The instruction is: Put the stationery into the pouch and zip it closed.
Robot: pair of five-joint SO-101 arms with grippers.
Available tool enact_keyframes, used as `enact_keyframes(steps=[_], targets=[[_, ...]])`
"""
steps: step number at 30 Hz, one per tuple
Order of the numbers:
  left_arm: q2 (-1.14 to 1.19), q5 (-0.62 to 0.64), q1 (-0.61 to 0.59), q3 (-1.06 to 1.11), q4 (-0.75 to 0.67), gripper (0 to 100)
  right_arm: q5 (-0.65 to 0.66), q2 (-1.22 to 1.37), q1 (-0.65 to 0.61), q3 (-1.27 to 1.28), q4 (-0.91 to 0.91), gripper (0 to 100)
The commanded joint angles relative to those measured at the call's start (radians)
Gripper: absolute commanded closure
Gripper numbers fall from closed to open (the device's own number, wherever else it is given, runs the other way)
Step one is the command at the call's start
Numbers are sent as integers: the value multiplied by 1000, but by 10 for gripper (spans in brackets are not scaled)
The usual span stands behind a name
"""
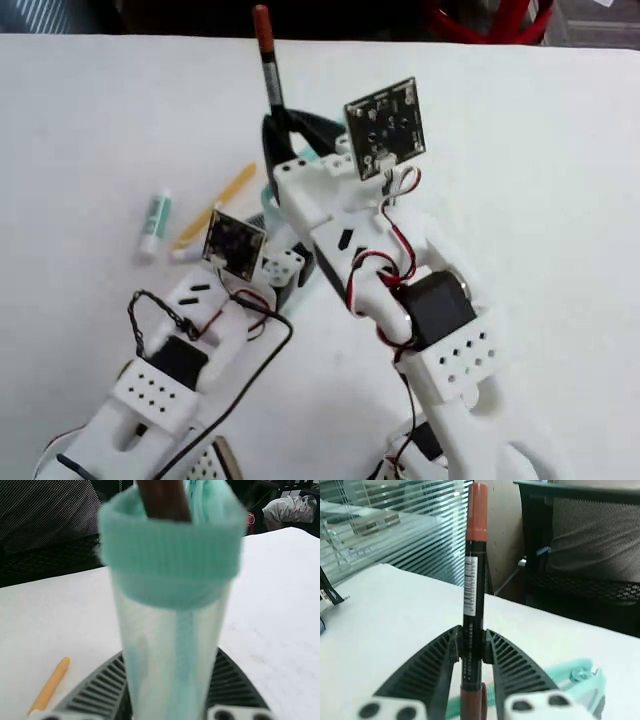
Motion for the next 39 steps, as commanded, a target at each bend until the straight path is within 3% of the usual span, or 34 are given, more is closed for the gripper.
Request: enact_keyframes(steps=[1,9,14,17,22,31,39], targets=[[-12,-2,-7,-9,-17,835,-3,-114,8,71,-24,978],[-12,-2,-7,-9,-17,835,8,-260,31,161,-2,974],[-12,-2,-7,-9,-17,835,199,-242,-31,153,82,963],[-12,-2,-5,-9,-17,835,253,-234,-73,150,119,890],[-12,-2,-7,-9,-17,835,255,-234,-82,55,193,786],[-12,-2,-4,-9,-17,835,183,-216,116,-48,177,796],[-12,-2,-2,-8,-17,835,94,31,213,-78,108,794]])
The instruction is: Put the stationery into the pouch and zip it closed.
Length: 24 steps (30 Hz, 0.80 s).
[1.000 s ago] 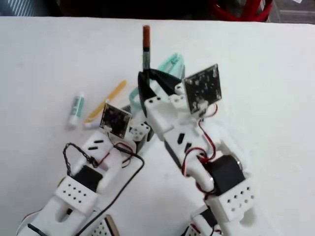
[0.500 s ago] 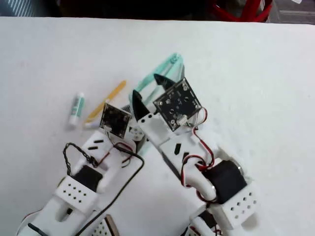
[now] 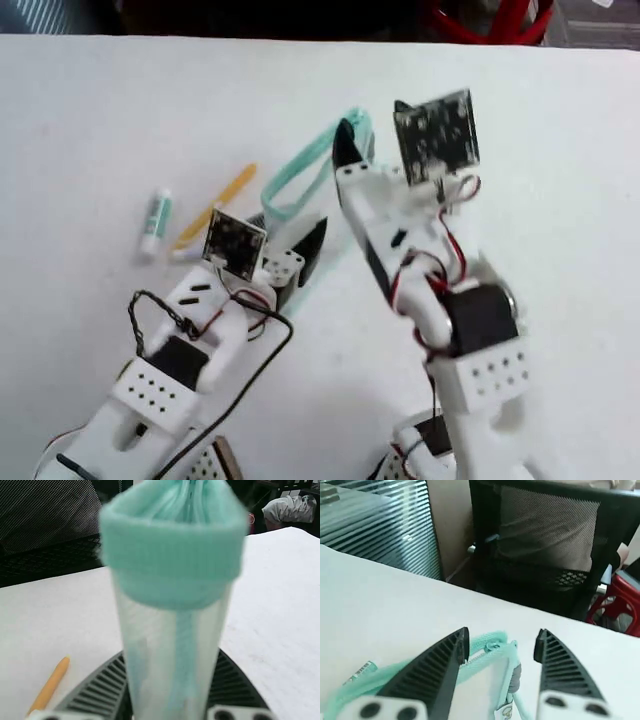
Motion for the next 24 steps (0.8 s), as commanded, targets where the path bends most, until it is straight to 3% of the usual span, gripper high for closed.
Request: enact_keyframes(steps=[1,12,16,24], targets=[[-12,-2,-4,-8,-17,835,-40,101,12,-91,-13,794],[-12,-2,-2,-8,-17,835,-175,390,44,-483,315,794],[-12,-2,-2,-8,-17,835,-235,487,97,-546,389,794],[-12,6,-2,-8,-17,834,-230,516,104,-562,486,833]])
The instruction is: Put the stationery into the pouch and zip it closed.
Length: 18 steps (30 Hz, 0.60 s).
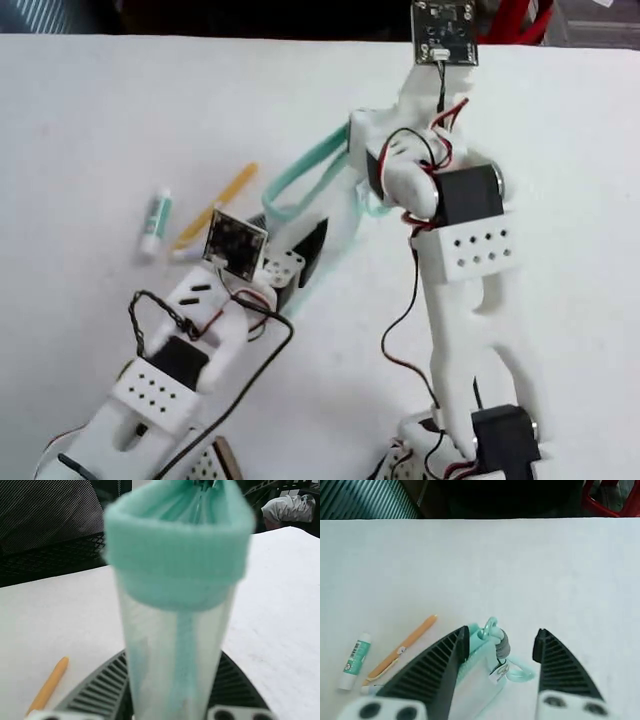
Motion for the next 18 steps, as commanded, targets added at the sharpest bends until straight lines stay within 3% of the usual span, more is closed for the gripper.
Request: enact_keyframes(steps=[1,4,18], targets=[[-12,6,-2,-8,-14,833,-6,4,4,-18,30,869],[-12,6,-2,-8,-9,803,-6,4,2,-18,30,990],[-12,0,-2,-6,-11,801,-5,-1,-139,-172,186,815]])
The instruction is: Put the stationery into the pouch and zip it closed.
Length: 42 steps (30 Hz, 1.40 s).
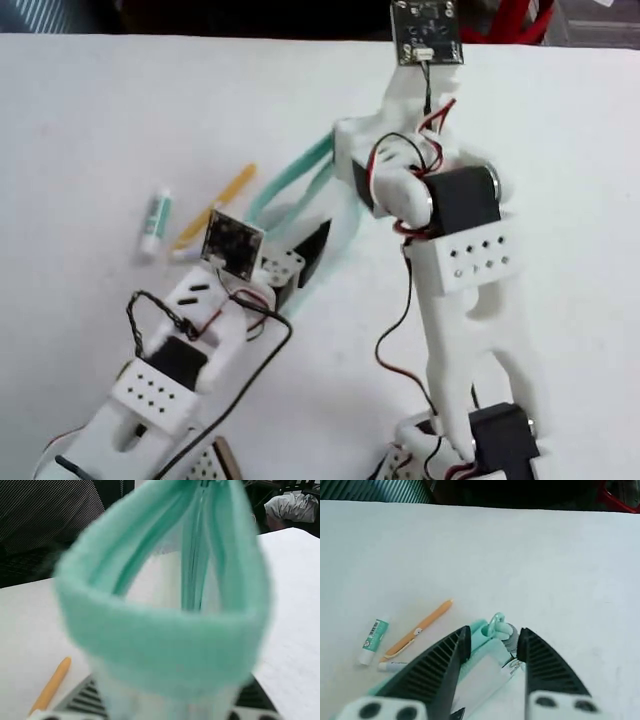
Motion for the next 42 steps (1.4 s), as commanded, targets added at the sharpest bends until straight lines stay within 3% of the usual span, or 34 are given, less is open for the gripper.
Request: enact_keyframes(steps=[1,17,24,27,36,42], targets=[[-12,0,1,-8,-12,801,-5,-4,-38,-41,42,815],[-12,5,2,-8,-15,801,-5,-1,-38,-17,65,817],[-13,38,1,-20,-6,797,9,-2,-28,60,15,981],[-13,46,-2,-75,100,797,75,-2,-28,60,13,980],[-13,140,-51,-367,618,744,86,-2,-4,58,-42,981],[-13,104,-137,-457,750,730,86,-1,124,64,-44,981]])
